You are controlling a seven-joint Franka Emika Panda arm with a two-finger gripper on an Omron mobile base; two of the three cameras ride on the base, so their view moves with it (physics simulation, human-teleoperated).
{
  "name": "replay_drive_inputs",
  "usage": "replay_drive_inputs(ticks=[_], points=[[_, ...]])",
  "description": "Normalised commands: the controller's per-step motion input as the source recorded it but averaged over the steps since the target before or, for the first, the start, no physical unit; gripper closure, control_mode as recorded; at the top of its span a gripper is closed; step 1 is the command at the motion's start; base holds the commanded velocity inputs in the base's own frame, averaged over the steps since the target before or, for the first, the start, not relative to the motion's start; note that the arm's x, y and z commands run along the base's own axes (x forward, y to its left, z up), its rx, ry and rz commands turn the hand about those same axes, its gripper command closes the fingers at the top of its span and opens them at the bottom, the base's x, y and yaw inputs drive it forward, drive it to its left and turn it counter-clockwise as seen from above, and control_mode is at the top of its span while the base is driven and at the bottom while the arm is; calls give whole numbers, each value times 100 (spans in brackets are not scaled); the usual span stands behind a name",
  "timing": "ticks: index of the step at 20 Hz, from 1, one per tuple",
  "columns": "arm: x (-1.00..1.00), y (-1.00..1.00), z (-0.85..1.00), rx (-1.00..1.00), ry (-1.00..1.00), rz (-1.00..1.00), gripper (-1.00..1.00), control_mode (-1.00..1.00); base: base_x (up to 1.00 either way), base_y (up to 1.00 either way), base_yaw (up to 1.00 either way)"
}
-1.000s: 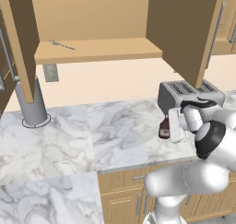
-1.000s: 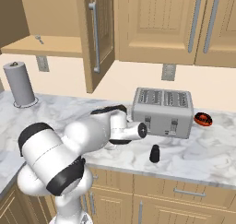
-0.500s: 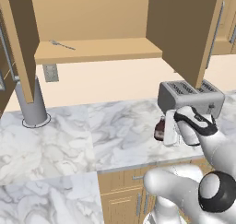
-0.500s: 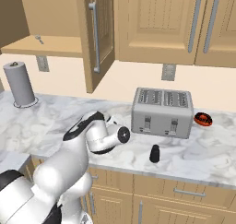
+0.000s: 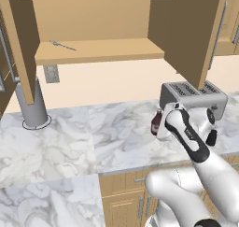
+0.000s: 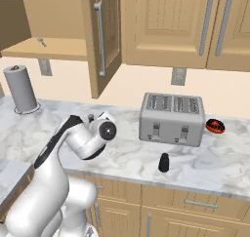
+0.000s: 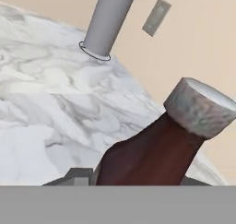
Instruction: Pick the shaker and ketchup from the counter and place them in the cabinet.
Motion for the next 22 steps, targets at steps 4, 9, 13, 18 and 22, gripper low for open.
replay_drive_inputs(ticks=[4,9,13,18,22], points=[[-31,67,14,1,0,-16,100,-100,0,0,0],[-37,69,23,0,-1,-18,100,-100,0,0,0],[-23,45,51,1,-3,-24,100,-100,0,0,0],[-5,29,59,4,-2,-32,100,-100,0,0,0],[0,12,56,2,0,-29,100,-100,0,0,0]])
